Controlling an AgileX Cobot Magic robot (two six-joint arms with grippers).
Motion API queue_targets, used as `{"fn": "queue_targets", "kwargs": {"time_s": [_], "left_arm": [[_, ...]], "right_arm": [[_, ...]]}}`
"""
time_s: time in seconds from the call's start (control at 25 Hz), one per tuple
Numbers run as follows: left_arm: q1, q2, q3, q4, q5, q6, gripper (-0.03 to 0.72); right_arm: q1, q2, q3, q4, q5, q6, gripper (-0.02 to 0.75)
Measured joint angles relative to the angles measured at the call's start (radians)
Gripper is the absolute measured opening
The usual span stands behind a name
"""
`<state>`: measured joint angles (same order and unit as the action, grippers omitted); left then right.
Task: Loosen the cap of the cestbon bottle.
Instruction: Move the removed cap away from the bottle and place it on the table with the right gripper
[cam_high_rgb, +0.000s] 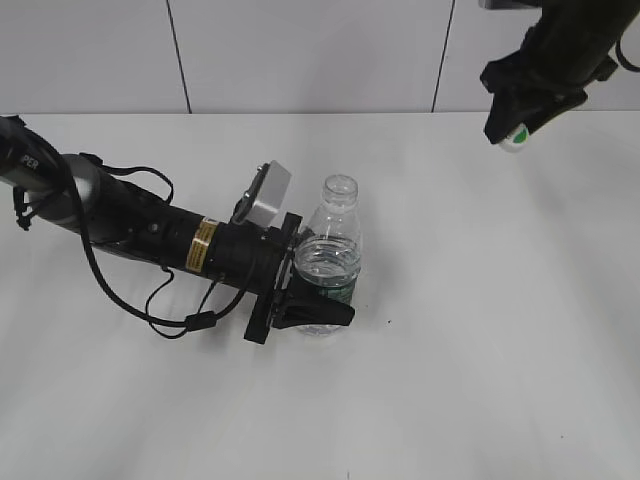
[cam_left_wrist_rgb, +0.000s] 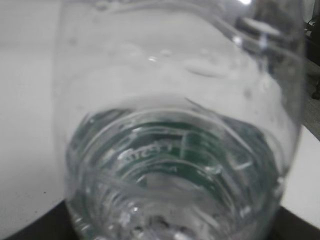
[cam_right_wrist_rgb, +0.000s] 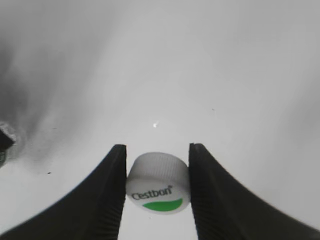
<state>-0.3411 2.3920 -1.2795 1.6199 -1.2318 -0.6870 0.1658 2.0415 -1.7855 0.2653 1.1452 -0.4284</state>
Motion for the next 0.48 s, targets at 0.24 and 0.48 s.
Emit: {"fn": "queue_targets", "kwargs": {"time_s": [0.24,0.48], "left_arm": [[0.000,0.000,0.000,0.001,-0.002,0.000,0.401],[0.000,0.000,0.000,0.001,-0.002,0.000,0.401]], "right_arm": [[-0.031,0.116,0.000,-0.105,-0.003,0.113,0.292],[-0.031,0.185,0.000,-0.119,-0.052,0.125,0.292]]}}
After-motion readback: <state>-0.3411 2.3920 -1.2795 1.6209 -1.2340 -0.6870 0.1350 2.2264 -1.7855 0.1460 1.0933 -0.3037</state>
